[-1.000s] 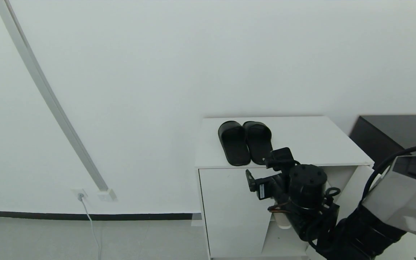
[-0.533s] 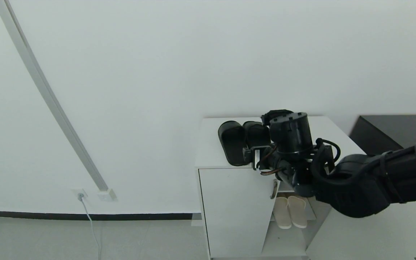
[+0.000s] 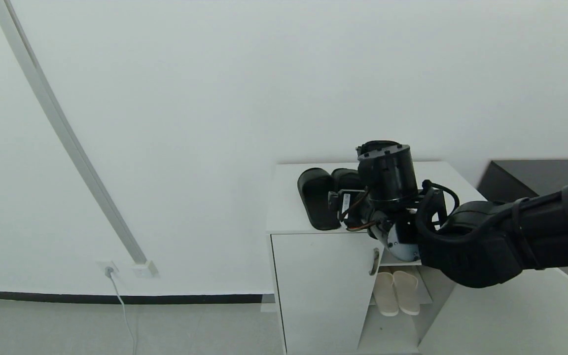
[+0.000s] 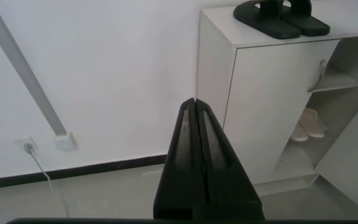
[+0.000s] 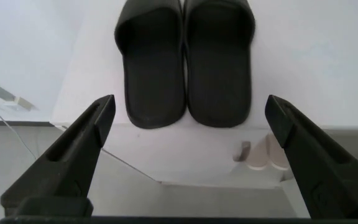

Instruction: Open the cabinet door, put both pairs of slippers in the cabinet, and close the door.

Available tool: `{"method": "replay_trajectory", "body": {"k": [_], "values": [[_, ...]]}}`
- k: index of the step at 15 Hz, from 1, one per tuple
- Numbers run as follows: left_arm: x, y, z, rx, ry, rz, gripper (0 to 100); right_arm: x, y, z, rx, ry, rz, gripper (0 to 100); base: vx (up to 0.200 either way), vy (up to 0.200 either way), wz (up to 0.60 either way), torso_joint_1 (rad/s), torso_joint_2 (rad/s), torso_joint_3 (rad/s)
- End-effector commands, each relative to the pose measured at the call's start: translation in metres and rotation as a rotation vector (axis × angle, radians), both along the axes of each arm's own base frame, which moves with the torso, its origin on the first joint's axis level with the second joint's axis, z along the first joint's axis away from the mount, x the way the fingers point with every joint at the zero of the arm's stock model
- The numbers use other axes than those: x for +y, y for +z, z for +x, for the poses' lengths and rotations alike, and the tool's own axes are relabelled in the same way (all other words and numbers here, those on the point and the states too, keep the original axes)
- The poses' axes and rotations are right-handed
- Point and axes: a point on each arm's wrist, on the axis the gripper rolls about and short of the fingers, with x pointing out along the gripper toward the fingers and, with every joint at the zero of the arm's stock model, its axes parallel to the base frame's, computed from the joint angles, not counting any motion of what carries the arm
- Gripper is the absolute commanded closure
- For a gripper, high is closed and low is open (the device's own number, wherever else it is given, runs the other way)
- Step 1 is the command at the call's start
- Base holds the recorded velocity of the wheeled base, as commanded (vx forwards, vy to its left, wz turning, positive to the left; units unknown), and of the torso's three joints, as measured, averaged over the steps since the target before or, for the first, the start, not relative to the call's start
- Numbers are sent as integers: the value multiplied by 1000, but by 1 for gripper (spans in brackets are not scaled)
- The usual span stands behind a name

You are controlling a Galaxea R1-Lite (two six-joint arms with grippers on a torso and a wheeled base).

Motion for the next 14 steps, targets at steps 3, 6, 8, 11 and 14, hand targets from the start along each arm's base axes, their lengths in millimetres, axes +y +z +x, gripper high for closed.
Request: {"method": "replay_trajectory", "body": {"k": [3, 6, 8, 11, 14], "values": [[0, 0, 0, 2, 0, 0, 100, 4, -39, 5, 31, 13, -45, 0, 200, 0, 0, 7, 6, 1], [0, 0, 0, 2, 0, 0, 100, 12, -55, 12, 13, 40, -64, 0, 200, 0, 0, 7, 1, 2], [0, 0, 0, 2, 0, -1, 100, 15, -67, 18, 18, 61, -74, 0, 0, 0, 0, 0, 0, 0], [0, 0, 0, 2, 0, -1, 100, 19, -80, 37, 13, 59, -87, 0, 0, 0, 0, 0, 0, 0], [0, 0, 0, 2, 0, -1, 100, 21, -85, 60, -7, 42, -92, 0, 0, 0, 0, 0, 0, 0]]}}
